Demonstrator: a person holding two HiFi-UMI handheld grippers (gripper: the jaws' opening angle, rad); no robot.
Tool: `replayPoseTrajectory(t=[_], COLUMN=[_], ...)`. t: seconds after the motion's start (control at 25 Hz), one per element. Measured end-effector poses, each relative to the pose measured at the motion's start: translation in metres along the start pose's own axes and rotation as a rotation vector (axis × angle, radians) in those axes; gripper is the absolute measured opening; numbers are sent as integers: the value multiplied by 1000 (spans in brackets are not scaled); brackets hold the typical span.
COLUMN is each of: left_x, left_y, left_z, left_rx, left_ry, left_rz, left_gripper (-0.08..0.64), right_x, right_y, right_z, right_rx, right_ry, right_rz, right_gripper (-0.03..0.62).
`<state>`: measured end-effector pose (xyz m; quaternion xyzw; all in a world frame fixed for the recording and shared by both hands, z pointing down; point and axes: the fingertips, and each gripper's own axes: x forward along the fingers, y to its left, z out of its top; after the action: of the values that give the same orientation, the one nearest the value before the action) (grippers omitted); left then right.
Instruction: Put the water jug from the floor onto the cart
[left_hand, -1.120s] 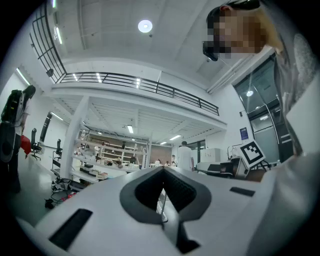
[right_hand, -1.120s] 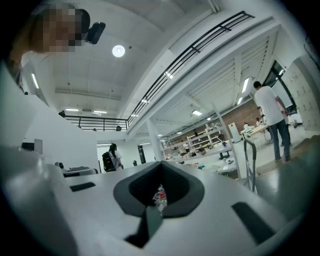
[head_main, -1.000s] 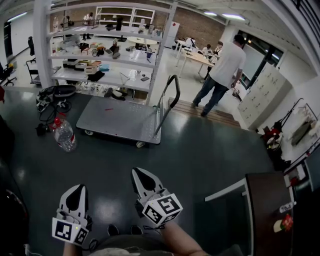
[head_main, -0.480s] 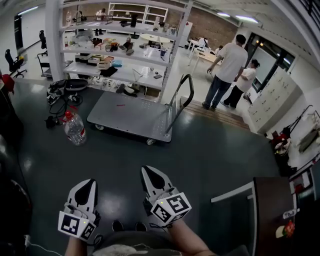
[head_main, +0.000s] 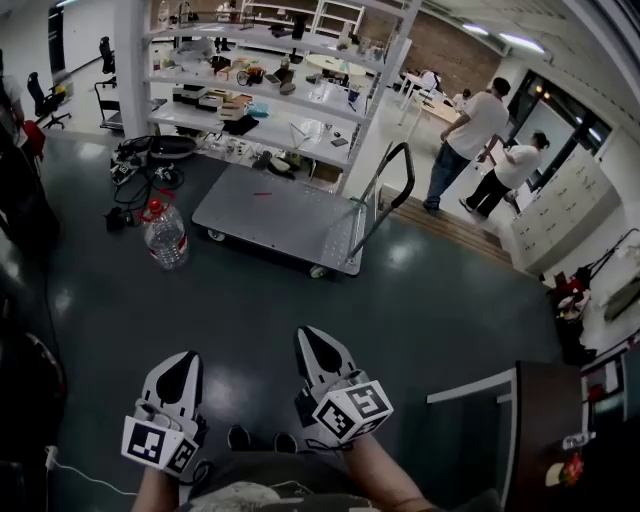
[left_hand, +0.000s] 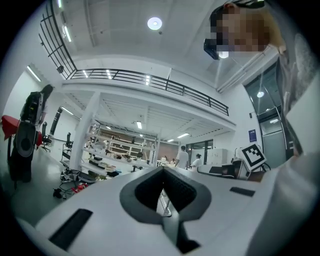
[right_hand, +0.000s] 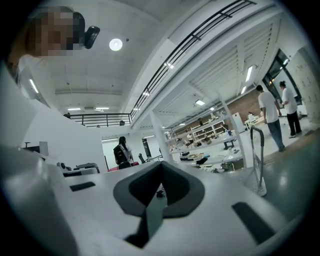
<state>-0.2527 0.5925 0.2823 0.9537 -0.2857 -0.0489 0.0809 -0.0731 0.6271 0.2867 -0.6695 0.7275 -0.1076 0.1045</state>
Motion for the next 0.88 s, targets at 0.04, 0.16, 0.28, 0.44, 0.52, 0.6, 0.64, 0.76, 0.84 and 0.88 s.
replayPoseTrajectory(t=[0.04, 0.16, 0.28, 0.44, 0.52, 0.6, 0.64, 0.76, 0.84, 0.88], left_x=[0, 1, -1, -16, -24, -29, -30, -29, -27, -26], left_y=[4, 13, 24, 50, 68, 84, 90, 109, 120, 126], left_z=[-1, -5, -6, 2, 3, 2, 1, -1, -4, -7], left_rx=[-2, -2, 19, 42, 33, 13, 6, 10, 2, -10], left_ry=[2, 9, 8, 6, 13, 18, 19, 31, 42, 45], left_rz=[7, 16, 16, 33, 50, 62, 64, 72, 81, 85], left_gripper=[9, 9, 9, 9, 9, 9, 9, 9, 9, 9], right_x=[4, 17, 32, 56, 68, 77, 81, 95, 106, 112], right_y=[1, 3, 9, 29, 41, 48, 50, 50, 48, 47], right_z=[-2, -9, -19, -30, -36, -42, -44, -56, -63, -65], right_rx=[0, -9, -6, 7, 6, 3, 5, 23, 27, 26], right_ry=[5, 27, 41, 49, 45, 40, 40, 64, 86, 94], right_rz=[2, 8, 20, 36, 35, 28, 25, 17, 11, 10], right_gripper=[-11, -11, -11, -11, -11, -11, -11, -11, -11, -11])
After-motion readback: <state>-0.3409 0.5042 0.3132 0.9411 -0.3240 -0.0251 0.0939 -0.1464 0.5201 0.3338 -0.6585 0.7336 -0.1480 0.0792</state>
